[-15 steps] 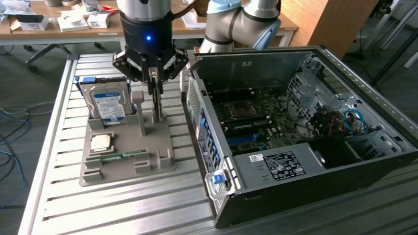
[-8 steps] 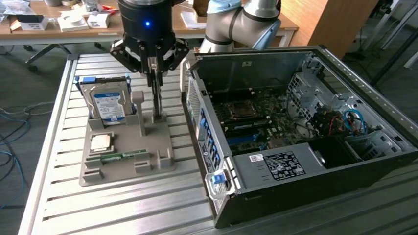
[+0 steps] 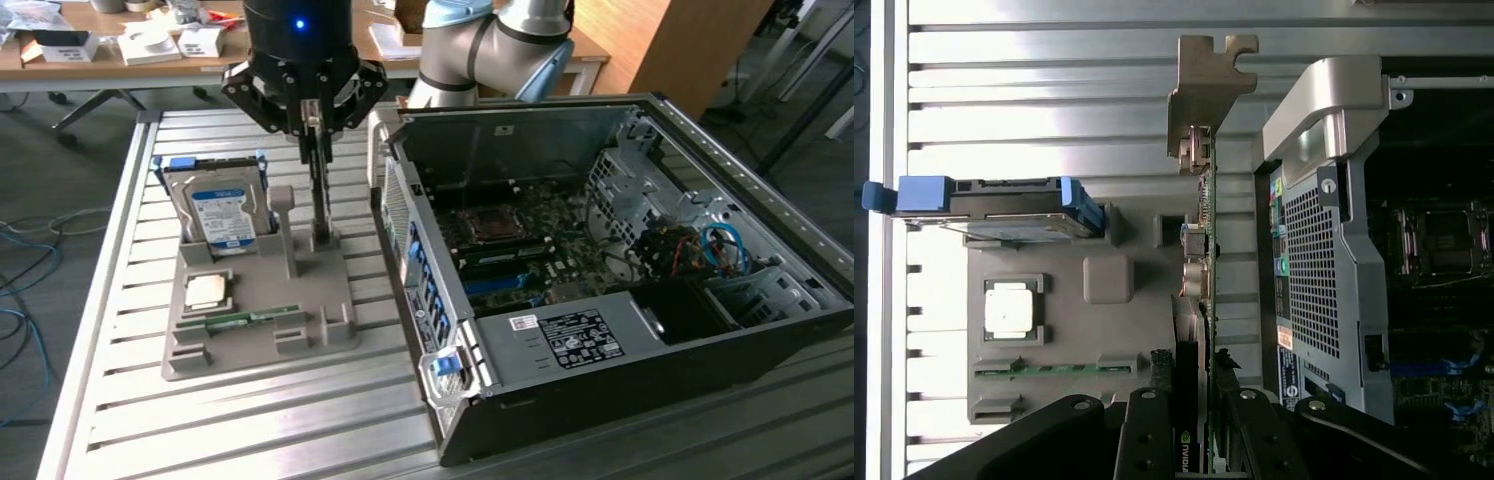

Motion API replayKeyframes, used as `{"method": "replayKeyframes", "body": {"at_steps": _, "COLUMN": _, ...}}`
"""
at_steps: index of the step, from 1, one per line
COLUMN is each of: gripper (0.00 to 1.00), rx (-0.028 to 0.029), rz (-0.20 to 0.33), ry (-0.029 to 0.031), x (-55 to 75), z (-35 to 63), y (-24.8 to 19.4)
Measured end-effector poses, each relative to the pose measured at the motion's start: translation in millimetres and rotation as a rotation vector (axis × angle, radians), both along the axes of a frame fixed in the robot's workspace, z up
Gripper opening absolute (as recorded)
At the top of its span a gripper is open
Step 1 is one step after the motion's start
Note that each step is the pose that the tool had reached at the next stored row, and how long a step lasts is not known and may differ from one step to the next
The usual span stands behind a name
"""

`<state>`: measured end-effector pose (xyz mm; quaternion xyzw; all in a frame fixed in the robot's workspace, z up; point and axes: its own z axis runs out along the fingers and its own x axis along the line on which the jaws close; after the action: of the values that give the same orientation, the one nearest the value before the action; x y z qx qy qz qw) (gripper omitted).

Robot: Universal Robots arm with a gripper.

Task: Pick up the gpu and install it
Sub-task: 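Pick up the gpu and move the gpu toward the slot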

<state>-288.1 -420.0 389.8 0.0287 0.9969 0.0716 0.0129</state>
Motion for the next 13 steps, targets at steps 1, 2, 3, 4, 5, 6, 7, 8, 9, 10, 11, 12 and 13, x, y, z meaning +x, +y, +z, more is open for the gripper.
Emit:
{"method": "replayKeyframes", "body": {"at_steps": 1, "gripper": 0.26, "rx": 0.0001, "rz": 0.0, "ry": -0.0001, "x": 0.0, "z": 0.0, "y": 0.0}}
{"method": "replayKeyframes", "body": {"at_steps": 2, "gripper": 0.26, "rx": 0.0001, "rz": 0.0, "ry": -0.0001, "x": 0.0, "z": 0.0, "y": 0.0}}
{"method": "replayKeyframes", "body": {"at_steps": 3, "gripper": 0.26, "rx": 0.0, "rz": 0.0, "ry": -0.0001, "x": 0.0, "z": 0.0, "y": 0.0}}
{"method": "replayKeyframes", "body": {"at_steps": 4, "gripper": 0.26, "rx": -0.0001, "rz": 0.0, "ry": 0.0, "x": 0.0, "z": 0.1, "y": 0.0}}
{"method": "replayKeyframes", "body": {"at_steps": 5, "gripper": 0.26, "rx": 0.0, "rz": 0.0, "ry": 0.0, "x": 0.0, "z": 0.1, "y": 0.0}}
{"method": "replayKeyframes", "body": {"at_steps": 6, "gripper": 0.26, "rx": -0.0005, "rz": 0.0, "ry": 0.0001, "x": 0.0, "z": 0.3, "y": 0.0}}
{"method": "replayKeyframes", "body": {"at_steps": 7, "gripper": 0.26, "rx": -0.001, "rz": 0.0, "ry": 0.0004, "x": 0.0, "z": 1.0, "y": 0.0}}
{"method": "replayKeyframes", "body": {"at_steps": 8, "gripper": 0.26, "rx": -0.001, "rz": 0.0, "ry": 0.0004, "x": 0.0, "z": 2.2, "y": 0.0}}
{"method": "replayKeyframes", "body": {"at_steps": 9, "gripper": 0.26, "rx": -0.0009, "rz": 0.0, "ry": 0.0002, "x": 0.0, "z": 3.9, "y": 0.0}}
{"method": "replayKeyframes", "body": {"at_steps": 10, "gripper": 0.26, "rx": -0.0009, "rz": 0.0, "ry": 0.0003, "x": 0.0, "z": 5.7, "y": 0.0}}
{"method": "replayKeyframes", "body": {"at_steps": 11, "gripper": 0.26, "rx": -0.001, "rz": 0.0, "ry": 0.0004, "x": 0.0, "z": 7.8, "y": 0.0}}
{"method": "replayKeyframes", "body": {"at_steps": 12, "gripper": 0.26, "rx": -0.0012, "rz": 0.0, "ry": 0.0007, "x": 0.0, "z": 9.9, "y": 0.0}}
{"method": "replayKeyframes", "body": {"at_steps": 13, "gripper": 0.26, "rx": -0.0015, "rz": 0.0, "ry": 0.0009, "x": 0.0, "z": 12.1, "y": 0.0}}
